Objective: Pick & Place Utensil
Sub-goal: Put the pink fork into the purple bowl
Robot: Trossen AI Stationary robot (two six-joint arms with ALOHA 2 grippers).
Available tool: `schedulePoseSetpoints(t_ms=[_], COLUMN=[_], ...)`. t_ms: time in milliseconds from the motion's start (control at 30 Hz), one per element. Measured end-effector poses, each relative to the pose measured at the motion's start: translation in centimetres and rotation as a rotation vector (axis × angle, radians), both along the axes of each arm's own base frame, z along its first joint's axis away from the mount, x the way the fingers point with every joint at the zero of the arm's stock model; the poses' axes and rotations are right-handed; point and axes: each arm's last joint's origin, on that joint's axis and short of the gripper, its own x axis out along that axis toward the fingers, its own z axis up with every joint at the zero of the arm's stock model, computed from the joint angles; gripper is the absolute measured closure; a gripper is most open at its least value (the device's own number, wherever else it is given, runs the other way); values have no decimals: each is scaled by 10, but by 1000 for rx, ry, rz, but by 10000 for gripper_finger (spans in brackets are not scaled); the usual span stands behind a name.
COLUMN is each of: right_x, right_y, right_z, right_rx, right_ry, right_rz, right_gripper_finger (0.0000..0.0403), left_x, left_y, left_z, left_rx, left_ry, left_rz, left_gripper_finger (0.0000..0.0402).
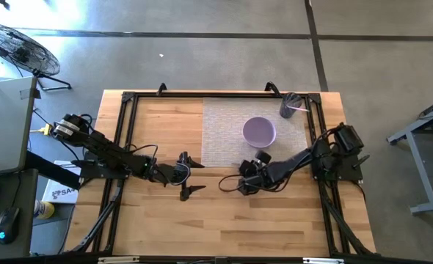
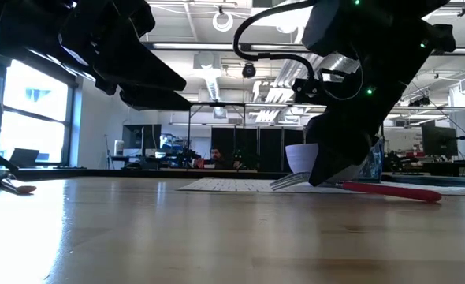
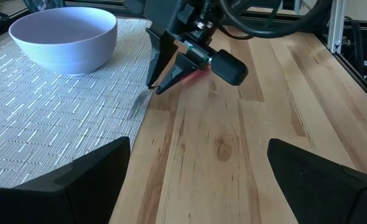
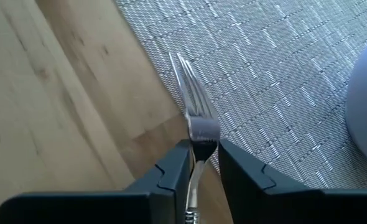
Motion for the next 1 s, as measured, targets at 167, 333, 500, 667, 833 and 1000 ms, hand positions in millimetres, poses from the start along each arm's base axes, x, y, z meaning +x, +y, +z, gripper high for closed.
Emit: schedulePoseSetpoints(t_ms=[167, 333, 500, 667, 833, 1000], right_x=[1, 1, 2, 2, 5, 0], right_y=[-3, -6, -8, -9, -8, -13], right_z=[0, 0, 0, 4, 33, 83], right_rx=[2, 5, 23, 103, 194, 237], right_ry=[-3, -4, -13, -37, -104, -127], right_rz=[-16, -28, -51, -89, -109, -172], right_gripper_finger=[341, 371, 398, 399, 400, 400], left_x=[0, 0, 0, 0, 0, 0], left_y=[0, 0, 0, 0, 0, 0], left_z=[0, 0, 0, 0, 0, 0], left_rx=[0, 0, 0, 0, 0, 0], left_ry=[0, 0, 0, 0, 0, 0], left_rz=[0, 0, 0, 0, 0, 0], left_gripper_finger=[25, 25, 25, 25, 25, 25])
